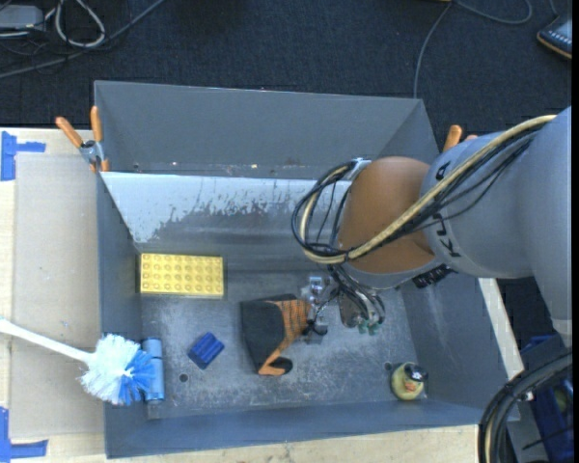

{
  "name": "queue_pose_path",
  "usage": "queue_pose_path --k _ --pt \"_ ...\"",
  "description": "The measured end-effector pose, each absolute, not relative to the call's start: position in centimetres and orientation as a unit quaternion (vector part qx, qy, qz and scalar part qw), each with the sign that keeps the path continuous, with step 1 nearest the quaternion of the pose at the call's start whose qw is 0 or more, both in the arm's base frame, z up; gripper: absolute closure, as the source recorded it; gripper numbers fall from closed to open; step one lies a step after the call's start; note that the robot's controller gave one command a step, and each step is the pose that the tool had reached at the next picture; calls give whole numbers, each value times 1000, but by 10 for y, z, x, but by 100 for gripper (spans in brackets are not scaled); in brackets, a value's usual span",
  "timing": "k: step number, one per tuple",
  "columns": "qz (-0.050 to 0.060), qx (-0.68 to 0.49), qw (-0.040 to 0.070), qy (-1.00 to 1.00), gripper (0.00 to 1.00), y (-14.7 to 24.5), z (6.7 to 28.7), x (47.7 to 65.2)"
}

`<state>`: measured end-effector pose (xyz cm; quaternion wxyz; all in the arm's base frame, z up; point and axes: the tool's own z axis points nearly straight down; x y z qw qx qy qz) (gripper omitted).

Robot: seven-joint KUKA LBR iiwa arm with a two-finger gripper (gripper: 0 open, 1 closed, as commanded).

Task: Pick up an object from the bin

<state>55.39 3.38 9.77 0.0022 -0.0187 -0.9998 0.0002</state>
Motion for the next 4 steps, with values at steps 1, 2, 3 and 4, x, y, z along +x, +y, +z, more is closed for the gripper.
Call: queue_pose_path --k 1,2,3,4 --pt "1 -13 9 -1000 100 28 79 549" --pt "0 42 8 -999 100 38 91 544" --pt "-1 95 10 -995 100 33 150 543" --pt "-1 87 14 -996 100 39 226 526"
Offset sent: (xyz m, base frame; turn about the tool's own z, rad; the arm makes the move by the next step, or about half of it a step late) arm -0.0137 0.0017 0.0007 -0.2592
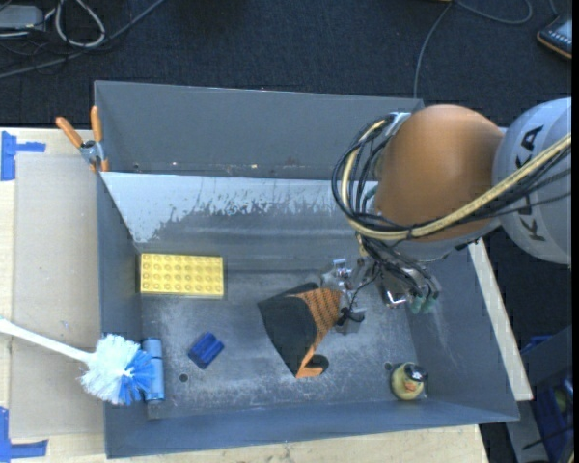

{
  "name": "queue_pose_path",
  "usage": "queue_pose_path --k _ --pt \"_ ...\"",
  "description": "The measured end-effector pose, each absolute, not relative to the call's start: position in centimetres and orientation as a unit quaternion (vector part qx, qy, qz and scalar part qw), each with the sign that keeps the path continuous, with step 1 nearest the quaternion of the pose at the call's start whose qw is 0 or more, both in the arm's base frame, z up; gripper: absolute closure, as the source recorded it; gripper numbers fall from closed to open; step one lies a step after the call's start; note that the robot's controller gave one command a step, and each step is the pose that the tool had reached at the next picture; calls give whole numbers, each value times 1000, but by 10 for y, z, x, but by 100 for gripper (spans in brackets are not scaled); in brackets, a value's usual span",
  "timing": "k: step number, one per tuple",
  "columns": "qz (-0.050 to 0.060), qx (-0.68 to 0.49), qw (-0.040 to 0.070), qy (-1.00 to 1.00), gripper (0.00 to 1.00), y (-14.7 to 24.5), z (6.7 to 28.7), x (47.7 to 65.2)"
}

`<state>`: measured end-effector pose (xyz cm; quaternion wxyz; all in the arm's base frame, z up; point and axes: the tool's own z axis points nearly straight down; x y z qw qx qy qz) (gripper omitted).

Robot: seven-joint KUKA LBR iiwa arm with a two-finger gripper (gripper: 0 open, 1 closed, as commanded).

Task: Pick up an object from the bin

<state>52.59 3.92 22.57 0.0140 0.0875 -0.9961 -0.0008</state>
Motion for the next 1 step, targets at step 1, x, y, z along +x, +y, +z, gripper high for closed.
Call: queue_pose_path --k 1 --pt "-1 87 8 -996 100 40 255 526"
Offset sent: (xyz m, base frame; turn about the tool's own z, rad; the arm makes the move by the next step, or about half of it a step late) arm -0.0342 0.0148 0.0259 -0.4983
